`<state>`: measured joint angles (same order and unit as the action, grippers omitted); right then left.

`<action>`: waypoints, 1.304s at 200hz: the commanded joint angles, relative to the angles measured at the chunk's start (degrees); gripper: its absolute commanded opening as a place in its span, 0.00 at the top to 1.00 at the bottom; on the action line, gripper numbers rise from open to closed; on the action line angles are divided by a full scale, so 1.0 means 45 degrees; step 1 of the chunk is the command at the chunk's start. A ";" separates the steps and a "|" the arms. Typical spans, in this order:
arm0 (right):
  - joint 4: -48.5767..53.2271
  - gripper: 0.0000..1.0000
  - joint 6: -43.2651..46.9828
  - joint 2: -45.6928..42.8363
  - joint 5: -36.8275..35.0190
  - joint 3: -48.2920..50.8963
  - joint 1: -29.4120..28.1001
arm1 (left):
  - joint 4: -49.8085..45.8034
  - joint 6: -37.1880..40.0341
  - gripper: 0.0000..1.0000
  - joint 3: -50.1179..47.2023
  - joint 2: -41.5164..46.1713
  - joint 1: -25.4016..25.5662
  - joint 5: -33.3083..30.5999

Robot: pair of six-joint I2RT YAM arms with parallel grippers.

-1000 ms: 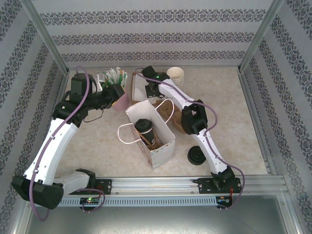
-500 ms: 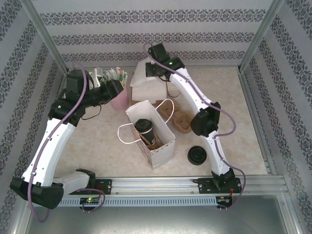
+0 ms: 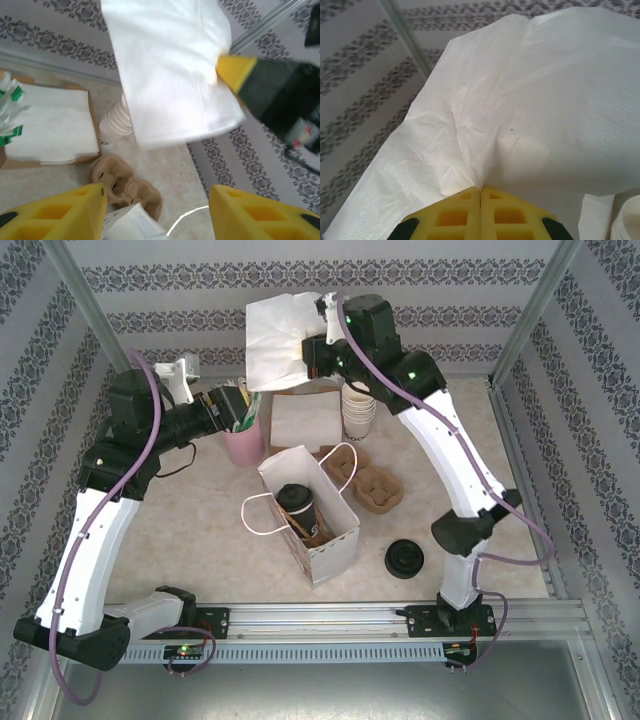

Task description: Pack the takeout coffee

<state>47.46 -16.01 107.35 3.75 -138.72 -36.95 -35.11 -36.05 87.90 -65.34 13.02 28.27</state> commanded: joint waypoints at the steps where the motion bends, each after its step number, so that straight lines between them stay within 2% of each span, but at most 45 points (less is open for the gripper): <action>1: 0.0035 1.00 0.0725 -0.1537 -0.0260 0.1260 -0.0664 | 0.1263 -0.0410 0.40 0.0413 0.0303 0.0017 0.0420; 25: 0.0064 1.00 0.1049 -0.3282 -0.1410 0.3121 -0.1750 | 0.1650 -0.0743 0.35 0.0406 0.0760 0.0029 -0.0016; 65: 0.0171 1.00 0.0011 -0.5762 -0.3199 0.5919 -0.3403 | 0.0934 -0.0401 0.30 0.0358 0.1191 0.0017 -0.0330; 111: 0.2112 1.00 -0.0163 -0.6869 -0.6313 0.7606 -0.5816 | 0.0802 -0.0839 0.28 -0.0377 0.1680 0.0015 -0.1070; 127: 0.2648 1.00 -0.0161 -0.6952 -0.6922 0.8024 -0.6352 | 0.0822 -0.1017 0.28 -0.0748 0.1828 0.0018 -0.1170; 184: 0.2742 1.00 0.0335 -0.6076 -0.6938 0.8599 -0.7048 | 0.0591 -0.1419 0.30 -0.1369 0.2081 0.0018 -0.1018; 261: 0.4384 1.00 0.2015 -0.4265 -0.6045 0.7986 -0.7257 | -0.0162 -0.1519 0.33 -0.2035 0.2349 0.0016 -0.1011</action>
<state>63.09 -10.55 86.54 -24.56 -100.66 -68.90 -34.06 -42.48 79.70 -55.61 13.02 23.70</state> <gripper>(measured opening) 0.064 0.675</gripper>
